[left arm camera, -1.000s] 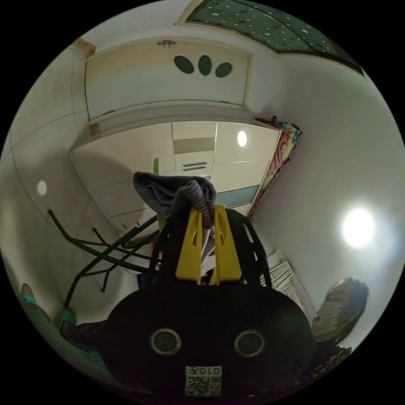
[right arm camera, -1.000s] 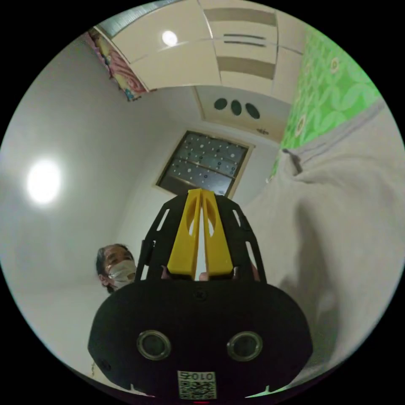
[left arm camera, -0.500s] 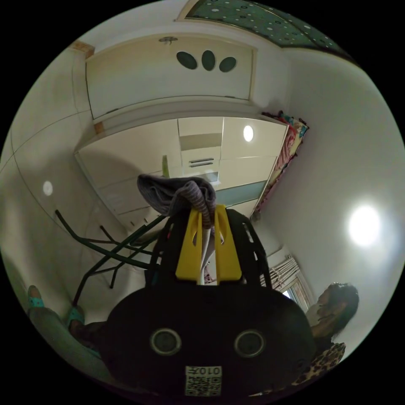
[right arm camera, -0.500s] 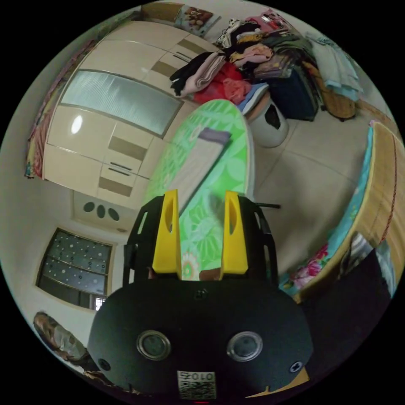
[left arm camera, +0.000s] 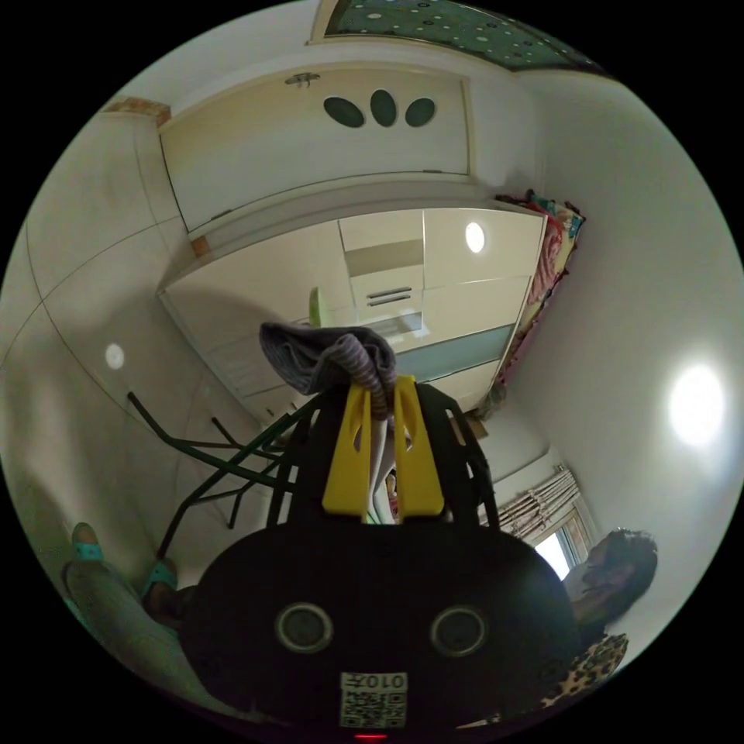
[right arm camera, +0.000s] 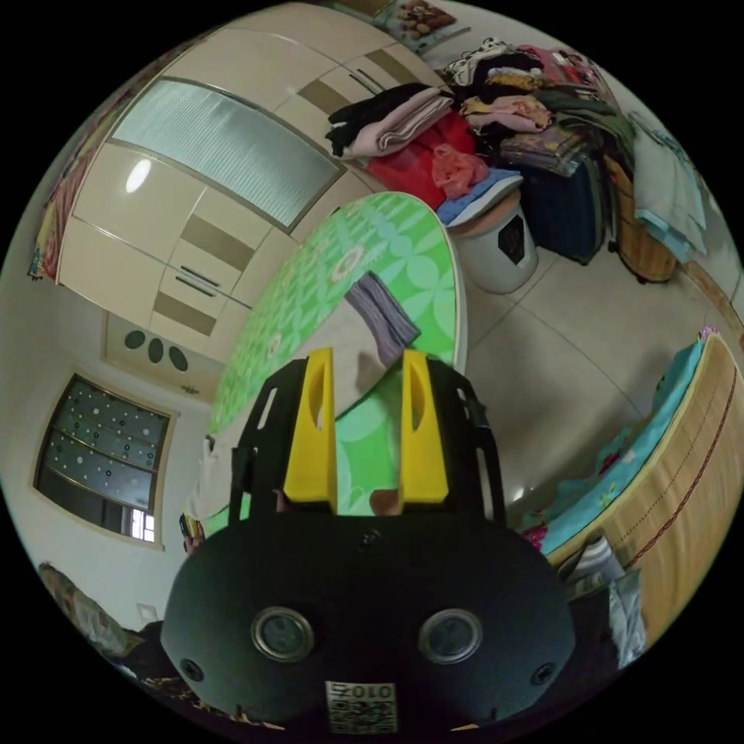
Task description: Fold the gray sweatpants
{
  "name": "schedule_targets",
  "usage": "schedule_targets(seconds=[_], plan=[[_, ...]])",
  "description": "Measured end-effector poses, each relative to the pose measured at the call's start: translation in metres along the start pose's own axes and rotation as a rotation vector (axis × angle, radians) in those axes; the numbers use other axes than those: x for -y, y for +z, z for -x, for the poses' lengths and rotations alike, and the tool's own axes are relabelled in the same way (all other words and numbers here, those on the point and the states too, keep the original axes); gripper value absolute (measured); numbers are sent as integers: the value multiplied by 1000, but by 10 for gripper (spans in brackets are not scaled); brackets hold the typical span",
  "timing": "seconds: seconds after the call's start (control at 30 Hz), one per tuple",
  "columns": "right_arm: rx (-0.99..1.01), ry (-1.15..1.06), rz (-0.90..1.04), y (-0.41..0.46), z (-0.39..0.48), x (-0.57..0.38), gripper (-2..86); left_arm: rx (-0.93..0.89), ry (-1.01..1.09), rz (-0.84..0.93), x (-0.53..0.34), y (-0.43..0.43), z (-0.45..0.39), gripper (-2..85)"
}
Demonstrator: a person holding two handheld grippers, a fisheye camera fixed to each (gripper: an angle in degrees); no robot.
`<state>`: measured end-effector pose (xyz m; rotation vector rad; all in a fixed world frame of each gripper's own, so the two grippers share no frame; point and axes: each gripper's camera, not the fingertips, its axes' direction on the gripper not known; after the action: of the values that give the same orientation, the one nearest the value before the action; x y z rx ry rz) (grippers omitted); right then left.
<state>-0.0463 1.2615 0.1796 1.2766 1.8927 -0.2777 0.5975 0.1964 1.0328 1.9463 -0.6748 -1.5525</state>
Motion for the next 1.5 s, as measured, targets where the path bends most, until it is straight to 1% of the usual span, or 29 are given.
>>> schedule_targets(seconds=[0.1,0.23,0.3,0.37,0.43,0.5,0.57,0.67,0.77,0.83,0.87,0.9,0.93,0.97,1.03,1.07,1.13,1.2,1.27,1.37,1.43,1.5], plan=[[50,-35,54,4,9,5,99,-3,-6,1,-1,5,-1,72],[62,-110,225,24,31,10,48,6,-3,9,-3,9,-5,73],[65,-84,237,22,35,10,44,6,-5,11,-3,10,-6,73],[97,-52,208,15,35,5,43,5,-11,9,-4,10,-7,73],[268,15,113,2,28,-6,41,7,-8,12,-4,8,-9,73],[372,44,67,-5,31,-14,41,4,-16,16,-3,7,-8,73],[361,50,37,-11,45,-20,42,-6,-22,26,0,6,-6,73],[350,17,-7,-22,92,-25,41,-26,-26,41,3,4,-2,73],[320,-146,3,-27,180,-28,41,-51,-33,59,7,2,2,73],[243,-360,53,-17,278,-44,41,-60,-30,69,8,1,3,73],[215,-416,72,-11,304,-51,41,-70,-32,74,9,1,4,73],[163,-543,110,6,355,-71,41,-77,-34,76,10,1,4,73],[97,-676,174,31,403,-96,40,-91,-36,81,10,1,5,73],[55,-735,211,45,424,-110,40,-98,-35,83,10,1,5,73],[-111,-923,329,114,490,-167,40,-106,-31,89,11,0,4,74],[-156,-963,371,134,502,-181,40,-113,-35,93,11,-1,5,75],[-362,-1067,573,208,530,-227,39,-120,-44,99,12,-3,6,76],[-472,-1125,617,236,535,-248,39,-123,-54,99,12,-7,6,77],[-476,-1121,622,242,536,-252,38,-112,-53,116,12,-10,5,81],[-375,-1016,625,230,532,-231,38,-121,-52,127,14,-11,5,78],[-230,-904,630,215,523,-208,39,-136,-56,130,16,-10,6,77],[-128,-829,604,203,516,-193,39,-141,-51,133,17,-10,5,76]])
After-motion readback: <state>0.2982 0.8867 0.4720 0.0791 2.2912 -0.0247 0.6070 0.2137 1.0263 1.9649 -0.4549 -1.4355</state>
